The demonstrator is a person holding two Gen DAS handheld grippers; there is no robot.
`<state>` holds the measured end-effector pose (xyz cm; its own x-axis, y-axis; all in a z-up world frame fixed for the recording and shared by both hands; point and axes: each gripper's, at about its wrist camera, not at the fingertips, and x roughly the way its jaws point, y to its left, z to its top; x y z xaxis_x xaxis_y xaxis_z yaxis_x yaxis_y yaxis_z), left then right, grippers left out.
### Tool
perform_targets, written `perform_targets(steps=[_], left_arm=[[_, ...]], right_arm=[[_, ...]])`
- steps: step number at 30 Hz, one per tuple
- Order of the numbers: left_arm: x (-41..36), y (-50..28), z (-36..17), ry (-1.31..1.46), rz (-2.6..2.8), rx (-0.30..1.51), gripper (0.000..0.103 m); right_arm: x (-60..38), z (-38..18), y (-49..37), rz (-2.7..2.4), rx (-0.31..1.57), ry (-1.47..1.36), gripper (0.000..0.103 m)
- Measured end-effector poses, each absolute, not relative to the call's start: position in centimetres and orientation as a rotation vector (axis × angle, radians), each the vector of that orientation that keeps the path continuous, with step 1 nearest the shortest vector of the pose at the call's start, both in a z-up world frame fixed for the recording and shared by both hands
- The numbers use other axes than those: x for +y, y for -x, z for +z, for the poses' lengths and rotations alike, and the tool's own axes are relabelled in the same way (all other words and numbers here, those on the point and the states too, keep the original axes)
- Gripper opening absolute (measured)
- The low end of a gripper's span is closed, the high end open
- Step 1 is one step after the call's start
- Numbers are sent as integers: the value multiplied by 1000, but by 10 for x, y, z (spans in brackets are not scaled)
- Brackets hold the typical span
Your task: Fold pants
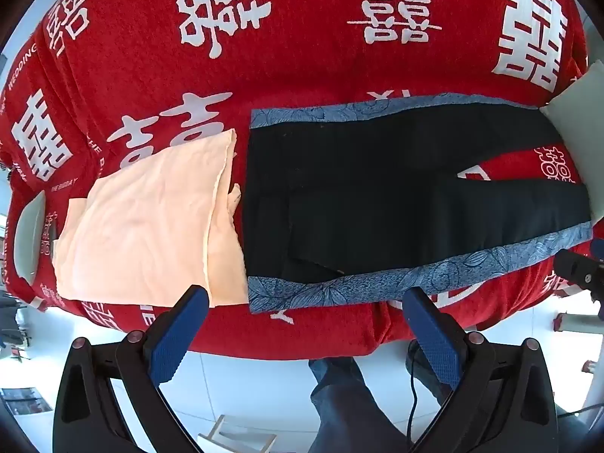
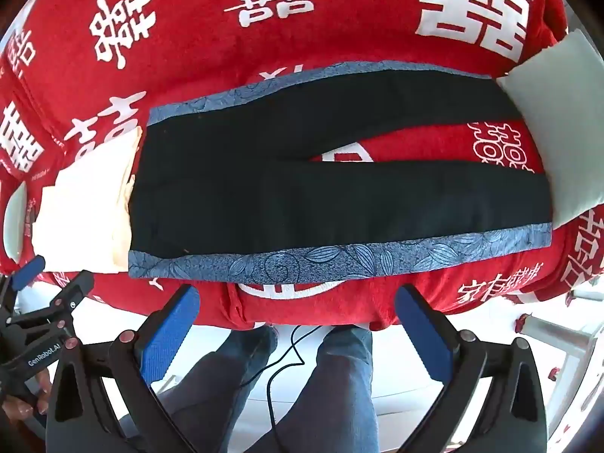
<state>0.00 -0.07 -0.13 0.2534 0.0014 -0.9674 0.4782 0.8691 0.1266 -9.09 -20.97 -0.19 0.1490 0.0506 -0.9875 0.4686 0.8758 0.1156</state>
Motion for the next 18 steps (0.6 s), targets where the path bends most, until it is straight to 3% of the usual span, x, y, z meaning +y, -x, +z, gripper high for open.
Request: perform_targets(steps=[18], left_arm=[[-16,2,16,-438,-412,1236,103]], right_arm=[[-202,8,80,-293,1396,-356,103]])
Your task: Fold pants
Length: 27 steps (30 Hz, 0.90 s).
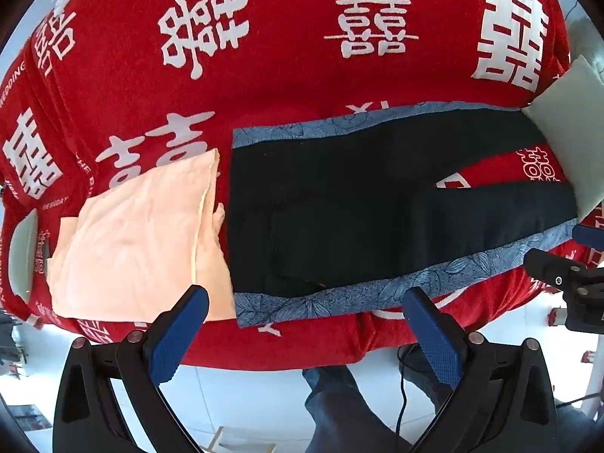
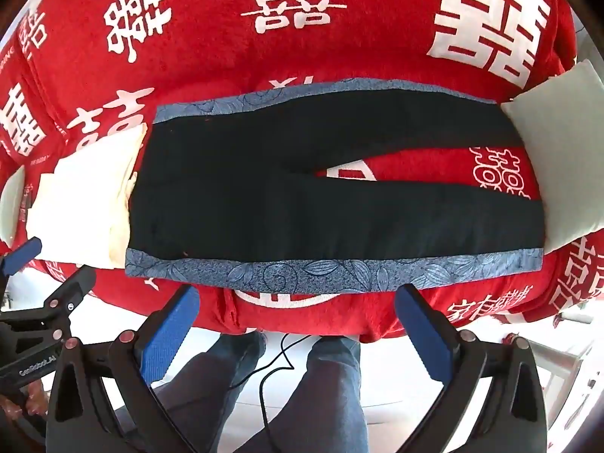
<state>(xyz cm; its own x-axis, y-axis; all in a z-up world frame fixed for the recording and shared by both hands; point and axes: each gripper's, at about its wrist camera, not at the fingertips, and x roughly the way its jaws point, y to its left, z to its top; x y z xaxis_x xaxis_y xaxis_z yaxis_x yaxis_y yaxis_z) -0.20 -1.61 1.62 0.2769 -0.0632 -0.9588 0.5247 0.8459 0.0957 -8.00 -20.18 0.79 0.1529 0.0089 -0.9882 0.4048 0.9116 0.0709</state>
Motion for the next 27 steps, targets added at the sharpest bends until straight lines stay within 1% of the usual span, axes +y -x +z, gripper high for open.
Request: perform_targets(steps=[27], left_arm=[[-20,-2,24,-439,-401,1196,103]], right_arm=[[-208,14,80,-317,1377,-340,103]])
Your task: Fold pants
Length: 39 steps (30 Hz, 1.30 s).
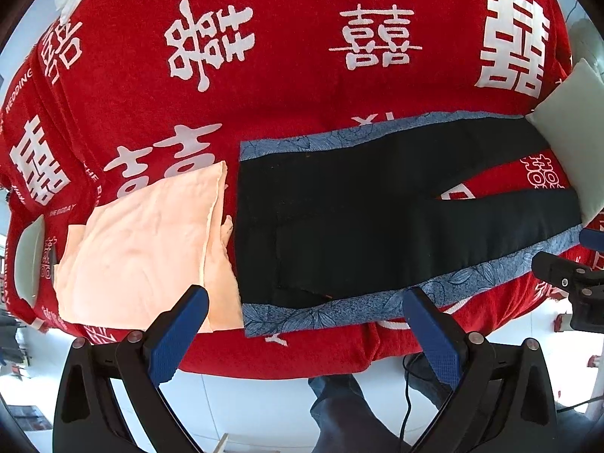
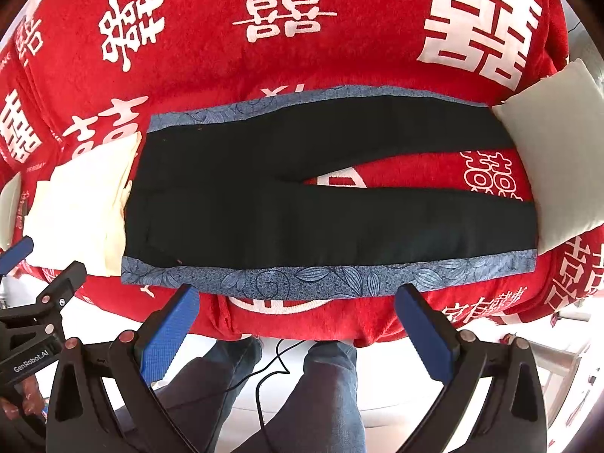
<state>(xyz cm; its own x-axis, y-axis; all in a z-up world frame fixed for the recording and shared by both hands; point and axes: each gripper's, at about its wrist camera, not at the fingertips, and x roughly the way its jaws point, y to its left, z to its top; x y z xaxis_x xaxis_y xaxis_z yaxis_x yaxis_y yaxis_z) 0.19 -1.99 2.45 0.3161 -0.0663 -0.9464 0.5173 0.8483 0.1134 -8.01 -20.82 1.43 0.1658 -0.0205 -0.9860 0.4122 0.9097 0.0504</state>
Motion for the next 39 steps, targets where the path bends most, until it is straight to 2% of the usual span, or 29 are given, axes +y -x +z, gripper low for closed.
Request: perform_targets(steps=[39], left_arm=[[-31,6,28,-443,-361,1189,103]], right_arm=[[-224,16,82,-283,1353,-335,103]])
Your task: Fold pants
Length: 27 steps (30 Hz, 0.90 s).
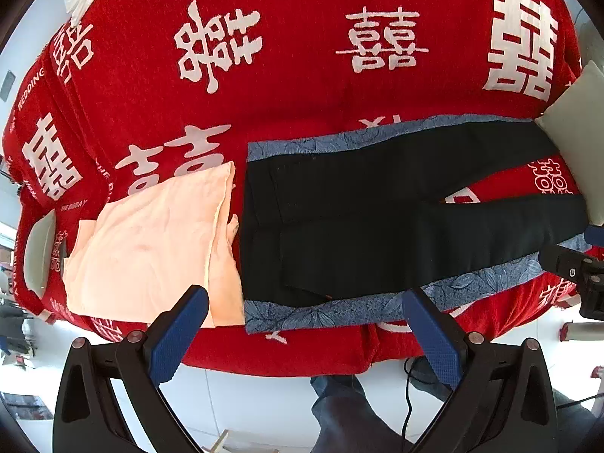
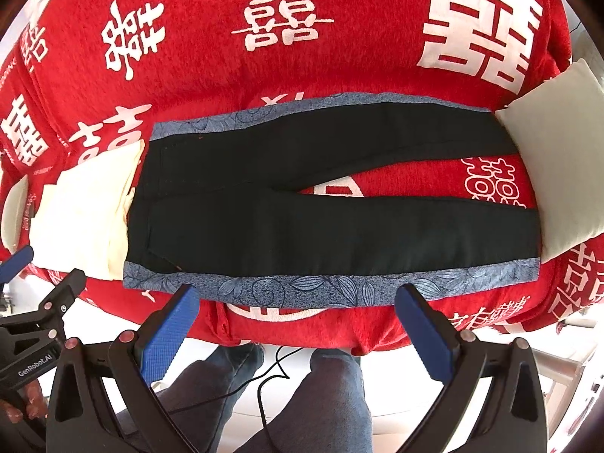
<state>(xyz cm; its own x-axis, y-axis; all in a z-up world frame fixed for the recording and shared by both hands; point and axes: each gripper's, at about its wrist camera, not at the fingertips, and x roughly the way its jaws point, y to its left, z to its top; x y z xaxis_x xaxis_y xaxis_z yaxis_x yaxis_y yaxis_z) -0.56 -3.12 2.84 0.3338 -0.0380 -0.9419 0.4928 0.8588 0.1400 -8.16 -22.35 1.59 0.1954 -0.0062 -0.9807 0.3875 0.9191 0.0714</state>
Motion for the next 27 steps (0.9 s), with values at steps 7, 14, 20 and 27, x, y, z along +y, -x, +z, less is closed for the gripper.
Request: perform_targets(steps=[7,14,20,27], left_arm=[[-42,10,26,-459,-348,1203,103],[-47,12,23,-387,-296,1265,103],[-44,15,17,-212,-239,1310,103],[-11,18,-23,5,-203,1408,103]], right_arm=[[-234,11,81,-257,1364,-340,103],[-249,6,81,-224,1386,-346,103],[-274,1,86,-161,1392,-402,103],[-289,-37,100,-36,1381,-691,103]])
